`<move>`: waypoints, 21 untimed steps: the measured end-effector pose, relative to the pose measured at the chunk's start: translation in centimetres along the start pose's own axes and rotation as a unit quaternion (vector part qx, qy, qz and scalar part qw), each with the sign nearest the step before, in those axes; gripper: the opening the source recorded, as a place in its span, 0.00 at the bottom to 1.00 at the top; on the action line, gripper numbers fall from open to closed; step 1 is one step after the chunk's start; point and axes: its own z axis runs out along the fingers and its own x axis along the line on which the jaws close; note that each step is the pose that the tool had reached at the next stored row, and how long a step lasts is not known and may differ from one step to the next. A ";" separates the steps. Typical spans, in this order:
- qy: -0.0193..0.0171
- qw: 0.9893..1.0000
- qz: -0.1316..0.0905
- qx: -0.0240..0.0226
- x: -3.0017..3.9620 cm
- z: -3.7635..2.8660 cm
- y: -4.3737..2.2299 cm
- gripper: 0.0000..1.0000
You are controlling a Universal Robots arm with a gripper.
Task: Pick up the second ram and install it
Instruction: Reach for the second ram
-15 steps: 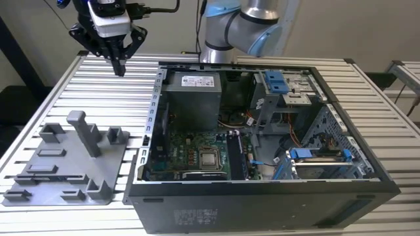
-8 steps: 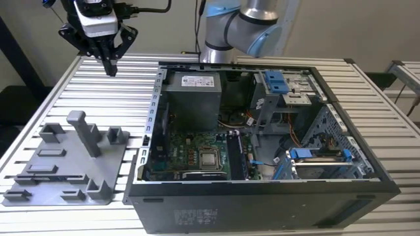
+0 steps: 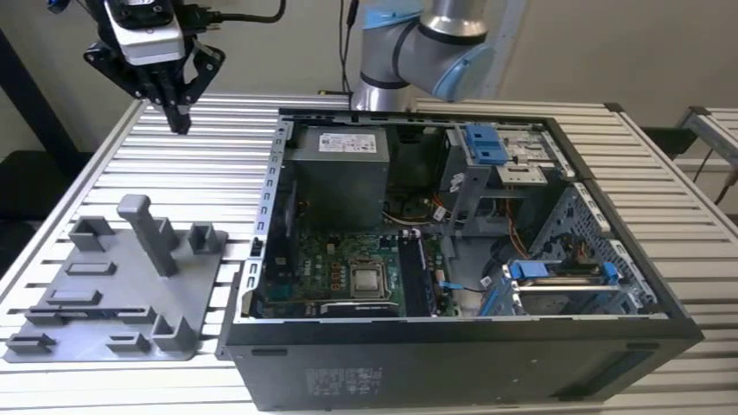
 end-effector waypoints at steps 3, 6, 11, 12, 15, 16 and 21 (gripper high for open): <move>0.000 1.000 0.000 0.000 0.49 0.01 -0.04 0.11; 0.000 1.000 0.000 0.000 0.91 0.04 -0.07 0.11; 0.001 1.000 0.000 0.000 1.64 0.08 -0.12 0.11; 0.001 1.000 0.000 0.000 1.82 0.09 -0.14 0.11; 0.001 1.000 0.000 0.000 2.43 0.10 -0.20 0.11; 0.001 1.000 0.000 0.000 2.65 0.11 -0.22 0.11; 0.001 1.000 0.000 0.000 3.86 0.15 -0.39 0.11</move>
